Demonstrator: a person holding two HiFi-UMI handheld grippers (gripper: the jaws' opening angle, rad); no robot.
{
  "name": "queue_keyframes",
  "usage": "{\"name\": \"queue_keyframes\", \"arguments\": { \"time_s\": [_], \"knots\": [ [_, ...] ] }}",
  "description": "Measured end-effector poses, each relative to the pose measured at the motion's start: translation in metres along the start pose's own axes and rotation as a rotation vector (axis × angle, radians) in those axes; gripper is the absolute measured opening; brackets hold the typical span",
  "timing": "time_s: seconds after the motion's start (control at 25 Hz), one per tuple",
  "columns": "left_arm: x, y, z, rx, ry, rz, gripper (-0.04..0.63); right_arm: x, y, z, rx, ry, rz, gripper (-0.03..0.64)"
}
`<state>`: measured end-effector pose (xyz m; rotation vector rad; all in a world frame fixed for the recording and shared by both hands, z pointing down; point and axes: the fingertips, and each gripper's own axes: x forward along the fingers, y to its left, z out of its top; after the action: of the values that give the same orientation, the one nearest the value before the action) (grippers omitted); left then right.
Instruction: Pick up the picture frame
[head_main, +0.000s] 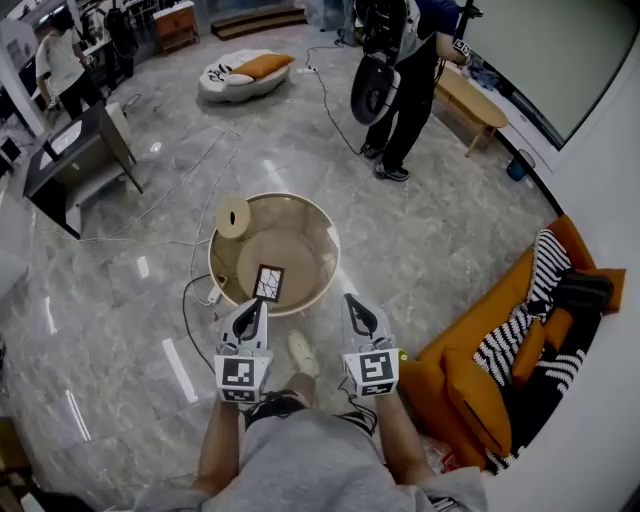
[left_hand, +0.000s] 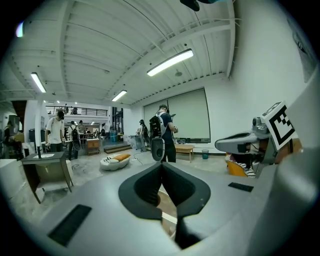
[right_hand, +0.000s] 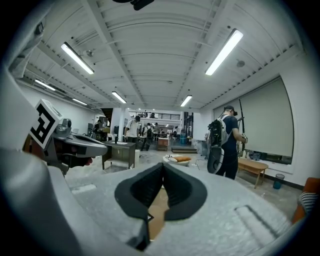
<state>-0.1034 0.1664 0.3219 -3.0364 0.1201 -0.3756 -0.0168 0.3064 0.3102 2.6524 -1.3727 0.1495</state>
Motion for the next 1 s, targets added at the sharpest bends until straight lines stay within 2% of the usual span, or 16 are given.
{"name": "queue_keyframes", "arguments": {
  "time_s": [0.28, 0.52, 0.76, 1.0],
  "knots": [
    [0.090, 0.048, 0.020, -0.017, 0.020, 0.030, 0.018, 0.098, -0.044, 0.021, -0.006, 0.014, 0.036, 0.000],
    [0.149, 0.091, 0.033, -0.036, 0.021, 0.058, 0.017, 0.177, -0.064, 0.034, -0.014, 0.026, 0.077, 0.000],
    [0.170, 0.133, 0.032, -0.053, 0.020, 0.119, 0.017, 0.231, -0.057, 0.043, -0.041, 0.023, 0.139, 0.000],
    [0.157, 0.180, 0.020, -0.094, 0.029, 0.221, 0.017, 0.274, -0.022, 0.054, -0.049, 0.017, 0.247, 0.000]
  ]
}}
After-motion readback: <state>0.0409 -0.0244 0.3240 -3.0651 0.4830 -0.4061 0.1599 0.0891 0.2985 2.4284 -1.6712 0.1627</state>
